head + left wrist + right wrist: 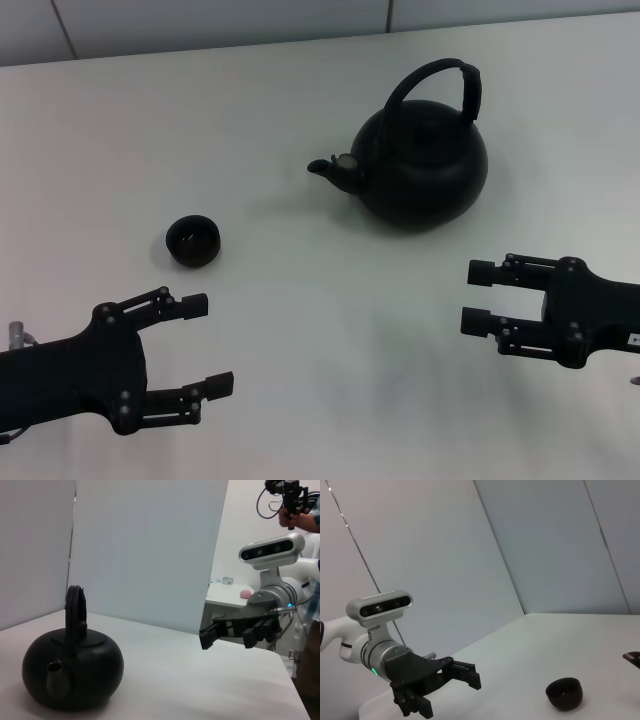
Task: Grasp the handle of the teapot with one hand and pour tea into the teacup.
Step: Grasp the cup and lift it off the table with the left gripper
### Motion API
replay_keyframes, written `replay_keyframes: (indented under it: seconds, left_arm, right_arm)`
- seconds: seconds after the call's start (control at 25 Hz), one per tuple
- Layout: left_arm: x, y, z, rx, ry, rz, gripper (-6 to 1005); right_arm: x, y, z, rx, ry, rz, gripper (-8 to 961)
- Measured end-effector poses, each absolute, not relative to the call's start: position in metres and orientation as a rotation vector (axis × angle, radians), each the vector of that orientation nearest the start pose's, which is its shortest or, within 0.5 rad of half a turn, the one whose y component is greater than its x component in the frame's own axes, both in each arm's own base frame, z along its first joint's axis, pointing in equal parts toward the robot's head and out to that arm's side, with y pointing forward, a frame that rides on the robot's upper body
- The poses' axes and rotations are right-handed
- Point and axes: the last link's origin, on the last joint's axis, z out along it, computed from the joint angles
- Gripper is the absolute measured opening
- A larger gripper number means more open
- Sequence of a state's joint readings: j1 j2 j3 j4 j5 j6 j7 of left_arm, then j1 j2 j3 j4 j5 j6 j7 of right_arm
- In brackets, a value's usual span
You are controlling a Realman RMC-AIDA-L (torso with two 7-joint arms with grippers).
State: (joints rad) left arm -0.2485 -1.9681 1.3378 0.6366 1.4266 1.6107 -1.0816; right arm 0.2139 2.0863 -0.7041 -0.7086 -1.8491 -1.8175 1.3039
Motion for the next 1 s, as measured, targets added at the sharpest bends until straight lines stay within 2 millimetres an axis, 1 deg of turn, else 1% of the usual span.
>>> replay_keyframes:
  seconds: [0.72, 0.8, 1.0]
  left_arm:
    - [-0.2841, 0.2451, -0.0158, -2.85, -0.357, -0.875, 870]
    - [-0.2801, 0.2486, -0.0184, -2.829, -0.324, -0.888, 870]
    - [-0.279, 0.25, -0.019, -2.814, -0.307, -0.894, 871]
  right_arm:
    - [0.3057, 0.2311, 0.017, -2.643, 0.737, 0.973, 668]
    - [0.3058, 0.2314, 0.0174, -2.639, 0.737, 0.974, 668]
    - [0.3058, 0.2328, 0.0178, -2.633, 0.738, 0.973, 668]
